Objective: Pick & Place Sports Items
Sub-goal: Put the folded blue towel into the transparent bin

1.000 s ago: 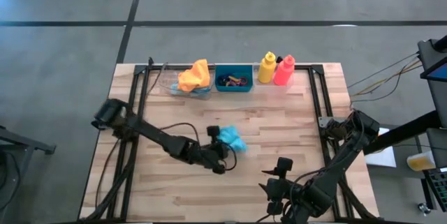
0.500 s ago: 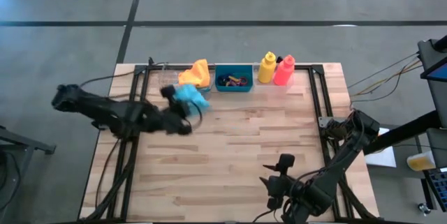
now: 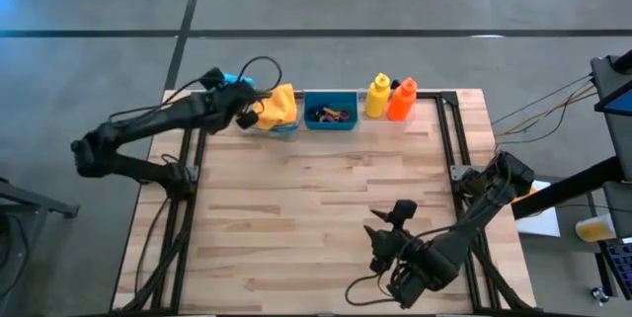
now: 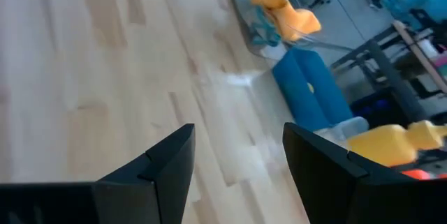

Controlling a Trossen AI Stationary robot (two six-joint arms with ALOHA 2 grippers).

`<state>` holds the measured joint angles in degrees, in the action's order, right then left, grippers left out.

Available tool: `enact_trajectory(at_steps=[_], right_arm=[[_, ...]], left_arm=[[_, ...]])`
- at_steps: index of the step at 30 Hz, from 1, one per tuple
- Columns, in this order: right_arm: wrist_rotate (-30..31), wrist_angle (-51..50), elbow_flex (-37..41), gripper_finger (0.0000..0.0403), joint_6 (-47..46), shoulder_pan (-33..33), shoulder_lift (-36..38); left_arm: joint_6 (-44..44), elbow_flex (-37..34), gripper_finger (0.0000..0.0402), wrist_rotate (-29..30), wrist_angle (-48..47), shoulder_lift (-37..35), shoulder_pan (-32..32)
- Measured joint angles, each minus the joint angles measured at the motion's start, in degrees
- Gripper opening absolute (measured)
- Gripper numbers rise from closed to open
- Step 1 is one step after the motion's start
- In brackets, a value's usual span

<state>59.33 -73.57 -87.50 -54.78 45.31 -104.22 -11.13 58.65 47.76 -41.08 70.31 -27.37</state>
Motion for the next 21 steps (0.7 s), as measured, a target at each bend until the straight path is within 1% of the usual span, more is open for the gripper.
enact_trajectory(at_steps=[3, 7, 9, 15, 18, 19, 21], right_arm=[[-0.02, -1.46, 0.0, 0.0219, -0.01, -1.16, 0.0], [-0.07, -2.74, 0.0, 0.0219, -0.02, -2.37, 0.0], [-0.09, -3.05, 0.0, 0.0219, -0.02, -2.85, 0.0], [-0.17, -4.14, 0.0, 0.0219, -0.03, -3.61, 0.0], [-0.19, -4.2, 0.09, 0.0219, -0.04, -3.59, 0.0], [-0.17, -4.16, 0.13, 0.0219, -0.04, -3.59, 0.0], [-0.26, -4.21, 0.24, 0.0219, -0.03, -3.59, 0.0]], left_arm=[[0.69, 0.0, 0.0015, -2.53, 2.18, 5.46, -2.84], [1.25, 0.85, 0.0015, -4.05, 3.78, 13.11, -2.7], [2.91, 2.62, 0.0015, -5.58, 3.84, 16.86, -2.57], [11.96, 10.09, 0.0015, -6.3, 4.09, 26.25, -2.57], [15.85, 13.46, 0.0016, -12.26, 4.15, 30.02, -2.5], [16.95, 14.38, 0.002, -14.56, 4.06, 31.16, -2.5], [18.44, 15.75, 0.0034, -17.35, 4.17, 33.06, -2.35]])
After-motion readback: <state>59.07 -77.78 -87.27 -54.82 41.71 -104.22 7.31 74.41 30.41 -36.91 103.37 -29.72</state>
